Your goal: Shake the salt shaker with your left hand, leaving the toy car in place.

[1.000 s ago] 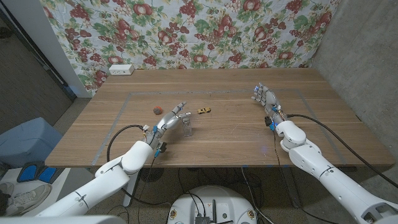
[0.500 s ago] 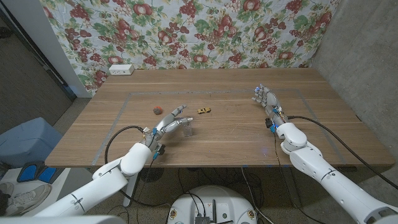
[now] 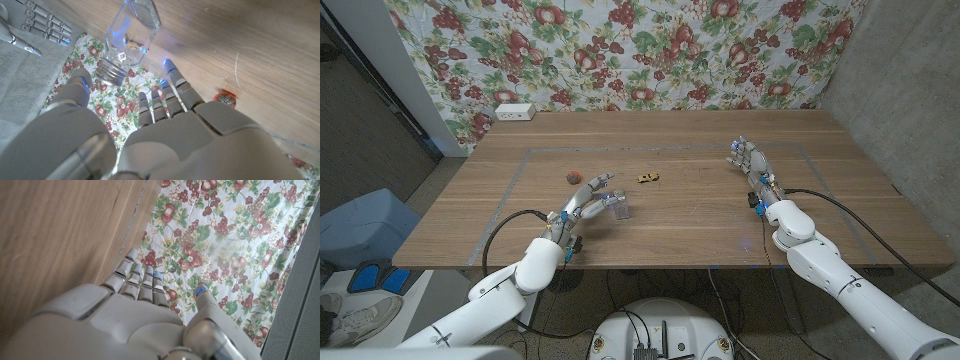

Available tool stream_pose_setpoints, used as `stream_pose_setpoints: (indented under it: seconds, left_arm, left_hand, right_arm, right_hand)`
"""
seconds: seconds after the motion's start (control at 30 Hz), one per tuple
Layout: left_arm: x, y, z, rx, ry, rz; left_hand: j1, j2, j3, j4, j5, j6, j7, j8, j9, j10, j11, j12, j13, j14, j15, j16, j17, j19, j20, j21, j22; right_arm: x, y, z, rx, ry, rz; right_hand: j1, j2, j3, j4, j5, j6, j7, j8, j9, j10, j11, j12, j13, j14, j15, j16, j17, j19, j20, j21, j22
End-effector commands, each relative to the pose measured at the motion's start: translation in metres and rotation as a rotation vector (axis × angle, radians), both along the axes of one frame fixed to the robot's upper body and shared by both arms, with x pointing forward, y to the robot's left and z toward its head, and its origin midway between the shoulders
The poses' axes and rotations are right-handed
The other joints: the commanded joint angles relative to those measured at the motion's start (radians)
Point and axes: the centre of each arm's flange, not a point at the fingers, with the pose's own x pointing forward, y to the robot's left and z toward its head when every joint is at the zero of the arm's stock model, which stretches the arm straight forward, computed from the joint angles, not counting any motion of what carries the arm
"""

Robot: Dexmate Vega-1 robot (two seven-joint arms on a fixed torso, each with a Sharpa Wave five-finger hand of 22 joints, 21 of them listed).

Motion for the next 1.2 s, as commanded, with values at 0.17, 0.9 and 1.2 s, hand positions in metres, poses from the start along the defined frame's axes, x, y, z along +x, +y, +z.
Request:
stream_pose_setpoints:
  seconds: [0.17,0.9,1.2]
  left_arm:
    - [0.001,0.0,-0.002,0.044,0.042,0.029]
    - [0.014,-0.006,0.003,0.098,0.124,-0.081]
    - [0.017,-0.009,0.004,0.093,0.133,-0.098]
  left_hand:
    - [0.068,-0.02,-0.014,-0.002,-0.001,0.055,-0.007,0.018,0.002,0.019,-0.025,-0.01,0.001,0.011,-0.083,-0.008,0.002,0.02,-0.045,-0.002,0.0]
    - [0.199,0.016,-0.036,0.009,0.01,0.122,0.016,0.013,0.001,0.088,-0.03,-0.009,0.0,0.091,-0.113,-0.003,0.002,0.107,-0.063,0.001,0.002]
    - [0.279,0.07,-0.036,0.012,0.007,0.171,0.04,0.002,0.003,0.148,-0.019,-0.001,0.001,0.144,-0.12,0.002,0.003,0.147,-0.064,0.004,0.004]
  right_arm:
    - [-0.005,0.002,-0.004,0.018,-0.022,-0.002]
    - [-0.01,0.003,-0.01,0.033,-0.037,-0.016]
    - [-0.009,0.0,-0.011,0.045,-0.041,-0.023]
  right_hand:
    - [-0.007,0.001,0.0,-0.002,0.0,0.013,0.006,0.001,0.001,0.012,0.007,0.0,0.001,0.009,0.006,0.009,-0.001,0.012,0.0,-0.007,0.005]
    - [-0.014,-0.002,-0.005,-0.002,0.0,0.017,0.009,0.002,0.001,0.018,0.011,0.001,0.001,0.015,0.007,0.011,-0.003,0.017,0.003,-0.018,0.005]
    - [-0.016,-0.002,-0.006,-0.001,0.0,0.019,0.009,0.002,0.001,0.018,0.011,0.0,0.002,0.016,0.009,0.011,-0.004,0.019,0.004,-0.023,0.006]
